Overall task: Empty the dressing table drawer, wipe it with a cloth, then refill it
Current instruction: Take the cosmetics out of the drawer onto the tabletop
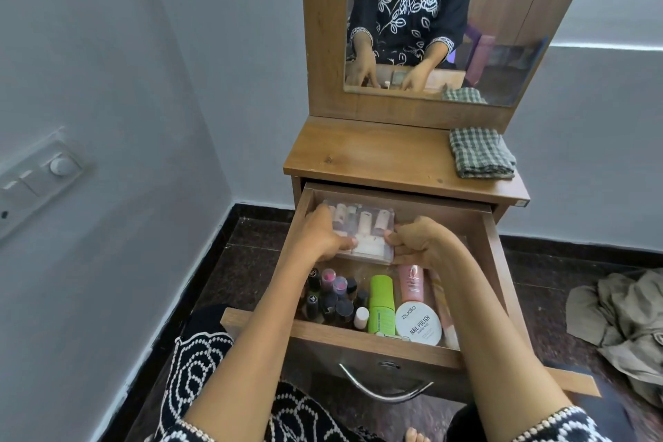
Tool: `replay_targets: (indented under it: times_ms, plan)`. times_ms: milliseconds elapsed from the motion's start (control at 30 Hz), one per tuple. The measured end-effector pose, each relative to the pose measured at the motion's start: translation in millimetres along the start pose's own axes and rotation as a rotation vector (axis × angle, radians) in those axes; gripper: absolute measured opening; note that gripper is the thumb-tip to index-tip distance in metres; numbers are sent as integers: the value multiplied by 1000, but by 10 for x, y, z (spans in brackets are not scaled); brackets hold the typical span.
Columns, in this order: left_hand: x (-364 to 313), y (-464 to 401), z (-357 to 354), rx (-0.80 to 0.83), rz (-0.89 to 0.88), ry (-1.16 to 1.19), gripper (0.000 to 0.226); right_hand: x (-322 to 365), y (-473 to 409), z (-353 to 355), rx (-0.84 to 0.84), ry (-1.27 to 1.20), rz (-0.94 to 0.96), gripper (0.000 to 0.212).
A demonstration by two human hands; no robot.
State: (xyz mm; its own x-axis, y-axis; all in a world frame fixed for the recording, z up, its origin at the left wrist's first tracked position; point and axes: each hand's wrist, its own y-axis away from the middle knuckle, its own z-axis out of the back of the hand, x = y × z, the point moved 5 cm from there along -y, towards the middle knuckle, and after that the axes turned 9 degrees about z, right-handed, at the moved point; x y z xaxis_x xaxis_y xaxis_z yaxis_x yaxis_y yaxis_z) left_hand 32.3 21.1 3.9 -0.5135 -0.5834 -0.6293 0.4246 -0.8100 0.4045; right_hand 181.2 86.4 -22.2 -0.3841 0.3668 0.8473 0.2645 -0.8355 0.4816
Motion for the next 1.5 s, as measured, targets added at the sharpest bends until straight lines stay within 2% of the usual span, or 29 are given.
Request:
replay_targets:
  times_ms: [67,200,300,467,600,700,833,1067,1333,1500]
  plan:
    - [18,76,41,15,-21,74,78,-12,78,18,-2,-38,3,30]
    - [68,262,151,8,-68,243,97,24,298,34,16,-145,23,7]
    - [89,413,249,12,-102,326,107,93,431,30,13,-230,83,29]
    - [116,550,407,-26,-177,391,110,226,604,-3,-13,-230,193,42]
    - [74,560,603,-113,-236,445,108,438,683,-57,-3,-159,361,33]
    - [16,474,756,-172,-273,466,108,606,666,-94,47,-66,459,44]
    - [-41,221,878,-168,-254,491,111,806,552,-191,93,144,563,57]
    - [-84,-210,902,-107,-201,510,106,1009,98,-328,-29,299,617,53]
    - [-153,-531,974,-144,-171,378,88,1122,-86,-328,-84,353,600,47]
    - [-175,-702,1002,-195,-171,337,76,1132,-226,-252,-223,406,605,47]
